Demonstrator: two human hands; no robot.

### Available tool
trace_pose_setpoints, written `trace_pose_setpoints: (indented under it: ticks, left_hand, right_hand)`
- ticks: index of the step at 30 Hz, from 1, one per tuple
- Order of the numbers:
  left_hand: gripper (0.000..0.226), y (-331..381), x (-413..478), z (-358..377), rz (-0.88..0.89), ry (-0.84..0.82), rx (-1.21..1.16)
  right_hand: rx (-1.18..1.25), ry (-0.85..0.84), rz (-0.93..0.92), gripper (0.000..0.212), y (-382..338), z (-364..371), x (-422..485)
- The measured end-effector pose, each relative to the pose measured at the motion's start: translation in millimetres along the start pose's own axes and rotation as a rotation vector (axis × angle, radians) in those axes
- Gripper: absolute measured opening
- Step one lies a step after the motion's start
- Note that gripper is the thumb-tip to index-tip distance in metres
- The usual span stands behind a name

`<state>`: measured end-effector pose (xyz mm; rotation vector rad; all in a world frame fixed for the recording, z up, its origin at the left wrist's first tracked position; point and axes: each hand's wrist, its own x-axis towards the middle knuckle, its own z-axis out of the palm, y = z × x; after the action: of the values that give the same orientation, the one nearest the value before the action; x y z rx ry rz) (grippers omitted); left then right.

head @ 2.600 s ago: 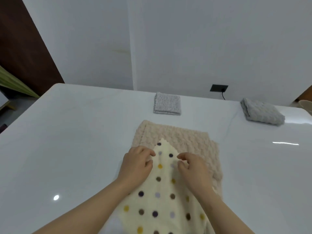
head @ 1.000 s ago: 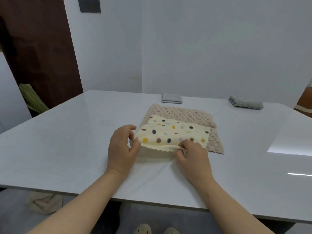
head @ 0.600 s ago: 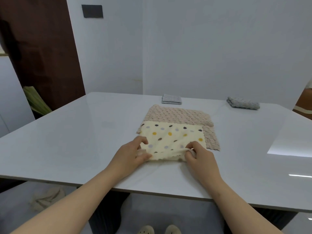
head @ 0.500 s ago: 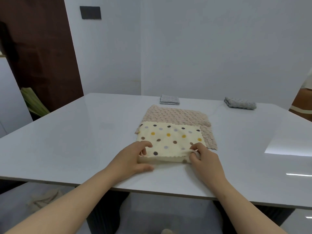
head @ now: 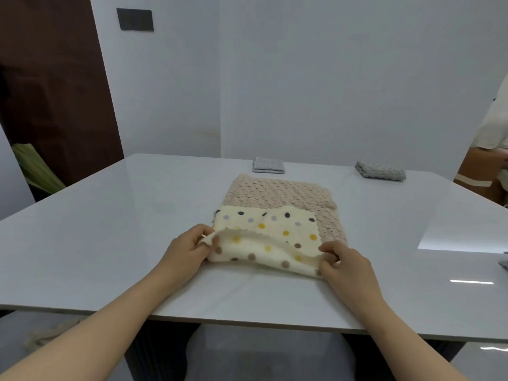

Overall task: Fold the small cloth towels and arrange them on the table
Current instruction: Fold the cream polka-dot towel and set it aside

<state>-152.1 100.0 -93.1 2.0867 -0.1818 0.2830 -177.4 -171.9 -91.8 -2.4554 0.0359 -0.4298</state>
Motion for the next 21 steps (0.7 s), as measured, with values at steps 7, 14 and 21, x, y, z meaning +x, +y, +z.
trace_pose_setpoints:
  ticks: [7,14,21]
  left_hand:
    - [0.015,-4,-5,-2,0.059,-0.083,0.161]
    - [0.019,-3,-12,-1,0.174,0.032,0.478]
    - [0.015,3,-22,-11,0.082,0.083,0.231]
  right_hand:
    - [0.032,-0.069,-0.07,0.012,1,2,4]
    - [0.015,-0.041,-0.153,0.011,-2,2,-4]
    - [0.219,-0.065,-0.11,0.022,-7,-2,-5]
